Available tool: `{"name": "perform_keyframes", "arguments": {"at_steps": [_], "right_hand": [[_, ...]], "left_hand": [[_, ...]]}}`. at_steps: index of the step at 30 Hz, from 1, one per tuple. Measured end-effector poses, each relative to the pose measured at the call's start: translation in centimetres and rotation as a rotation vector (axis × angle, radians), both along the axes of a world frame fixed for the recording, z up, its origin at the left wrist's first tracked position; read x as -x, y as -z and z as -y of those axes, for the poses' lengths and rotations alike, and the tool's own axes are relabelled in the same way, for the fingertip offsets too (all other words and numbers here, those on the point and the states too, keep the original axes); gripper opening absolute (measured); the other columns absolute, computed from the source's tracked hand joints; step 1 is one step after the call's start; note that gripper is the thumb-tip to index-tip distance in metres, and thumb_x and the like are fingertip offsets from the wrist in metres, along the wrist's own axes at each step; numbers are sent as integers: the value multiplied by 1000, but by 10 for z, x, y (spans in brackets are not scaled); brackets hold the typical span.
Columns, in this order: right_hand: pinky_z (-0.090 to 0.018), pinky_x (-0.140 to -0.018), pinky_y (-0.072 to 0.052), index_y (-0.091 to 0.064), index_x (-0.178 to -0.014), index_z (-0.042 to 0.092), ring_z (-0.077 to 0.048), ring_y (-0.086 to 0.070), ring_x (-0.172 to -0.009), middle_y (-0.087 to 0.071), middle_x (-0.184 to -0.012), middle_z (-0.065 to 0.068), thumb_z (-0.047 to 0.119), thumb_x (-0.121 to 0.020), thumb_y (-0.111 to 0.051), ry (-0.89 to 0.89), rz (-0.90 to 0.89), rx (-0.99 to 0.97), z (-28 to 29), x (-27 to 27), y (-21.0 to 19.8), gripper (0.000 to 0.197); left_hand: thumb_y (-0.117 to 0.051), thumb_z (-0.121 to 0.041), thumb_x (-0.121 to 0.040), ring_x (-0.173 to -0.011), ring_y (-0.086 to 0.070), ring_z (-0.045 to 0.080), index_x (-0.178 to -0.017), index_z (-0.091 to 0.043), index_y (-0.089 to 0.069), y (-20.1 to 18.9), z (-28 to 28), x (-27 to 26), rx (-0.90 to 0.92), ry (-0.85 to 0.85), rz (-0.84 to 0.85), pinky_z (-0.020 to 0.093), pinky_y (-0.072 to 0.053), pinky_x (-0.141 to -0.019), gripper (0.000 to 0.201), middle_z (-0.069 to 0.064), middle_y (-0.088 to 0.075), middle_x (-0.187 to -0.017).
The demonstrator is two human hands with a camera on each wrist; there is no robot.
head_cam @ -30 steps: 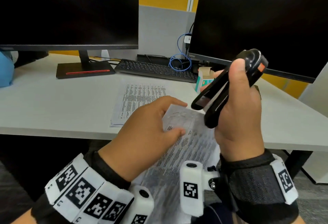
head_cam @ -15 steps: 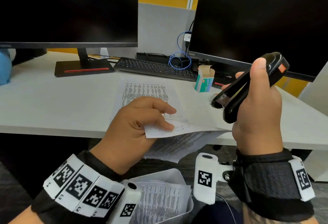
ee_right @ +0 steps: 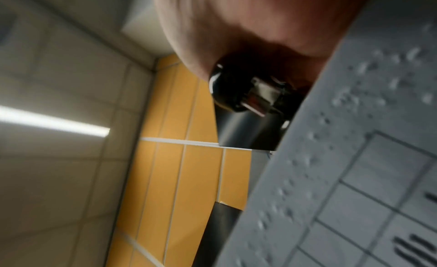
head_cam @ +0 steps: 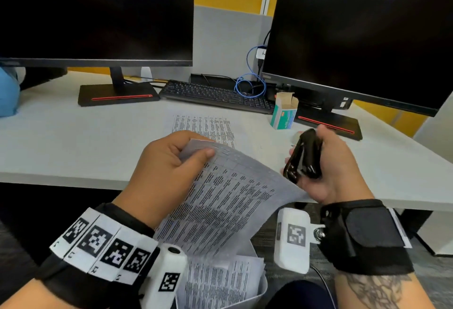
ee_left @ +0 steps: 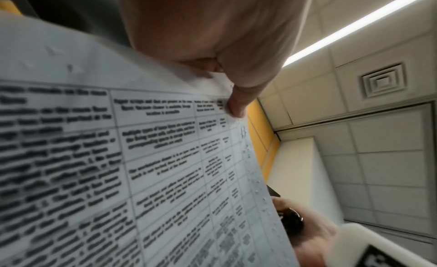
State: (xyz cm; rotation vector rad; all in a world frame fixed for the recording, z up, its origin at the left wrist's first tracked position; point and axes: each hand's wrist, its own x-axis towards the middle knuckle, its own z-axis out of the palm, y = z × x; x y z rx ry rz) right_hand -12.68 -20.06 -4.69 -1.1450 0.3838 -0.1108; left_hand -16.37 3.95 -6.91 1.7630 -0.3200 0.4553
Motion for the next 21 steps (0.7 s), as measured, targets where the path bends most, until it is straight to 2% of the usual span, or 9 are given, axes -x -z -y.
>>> {"name": "perform_keyframes", "arguments": {"at_steps": [3, 5, 8, 10, 12, 14, 15, 18, 21], "right_hand": [[-38, -67, -51, -55, -102, 12, -21, -50, -70, -48, -80, -9, 19, -91, -57, -87, -57, 26, 0, -7, 11, 13], [-36, -64, -49, -53, -98, 11, -20, -50, -68, -48, -79, -8, 2, -87, -57, -119, -64, 117, 1, -10, 16, 15], [-36, -61, -49, -58, -94, 4, -27, -56, -68, -57, -81, -16, -5, -82, -59, -136, -56, 322, 1, -13, 23, 15], [-43, -68, -52, -64, -97, 3, -32, -60, -79, -63, -94, -24, 3, -78, -65, -105, -48, 542, 1, -17, 28, 19], [-49, -87, -53, -65, -116, 11, -33, -60, -99, -63, -117, -22, 12, -79, -66, -104, -26, 818, 0, -24, 33, 37], [-46, -109, -40, -46, -143, 18, -29, -50, -126, -50, -142, -11, 16, -88, -63, -85, -15, 1032, -2, -28, 33, 58], [-42, -114, -33, -39, -148, 21, -26, -42, -135, -44, -149, -7, 20, -91, -62, -60, 9, 1086, -3, -27, 31, 61], [-33, -109, -33, -49, -141, 24, -17, -43, -132, -49, -143, 0, 38, -90, -65, 41, 230, 1191, -8, -8, 18, 55], [-28, -88, -48, -64, -121, 33, -7, -57, -99, -63, -109, 12, 59, -73, -68, -157, 399, 1232, -17, 21, -3, 55]], "left_hand": [[-68, -13, -88, -71, -70, 4, -85, -20, -73, 4, -5, -5, -7, -9, -57, 17, -55, -63, 9, -8, -74, -78], [-68, -11, -88, -69, -70, 5, -85, -17, -72, 6, -7, -7, 0, 3, -79, 16, -54, -60, 8, -6, -75, -78], [-67, -11, -88, -70, -70, 6, -86, -15, -72, 9, -9, -9, 11, 25, -103, 17, -55, -61, 7, -4, -75, -78], [-68, -12, -88, -72, -71, 8, -85, -16, -72, 11, -9, -9, 9, 34, -112, 20, -57, -63, 7, -4, -75, -79], [-68, -13, -88, -74, -71, 9, -85, -17, -72, 14, -9, -10, -5, 38, -114, 22, -57, -65, 7, -3, -75, -80], [-68, -14, -88, -75, -71, 9, -85, -18, -72, 16, -9, -10, -14, 40, -111, 23, -58, -66, 7, -3, -75, -81], [-68, -14, -88, -74, -71, 9, -85, -18, -72, 16, -9, -10, -17, 38, -108, 23, -58, -66, 7, -3, -75, -81], [-68, -12, -88, -71, -70, 8, -85, -15, -71, 17, -11, -10, 9, 26, -96, 20, -56, -63, 5, -1, -74, -80], [-67, -13, -88, -72, -70, 10, -85, -15, -69, 19, -14, -13, 69, 8, -107, 22, -56, -64, 5, 3, -74, -81]]}}
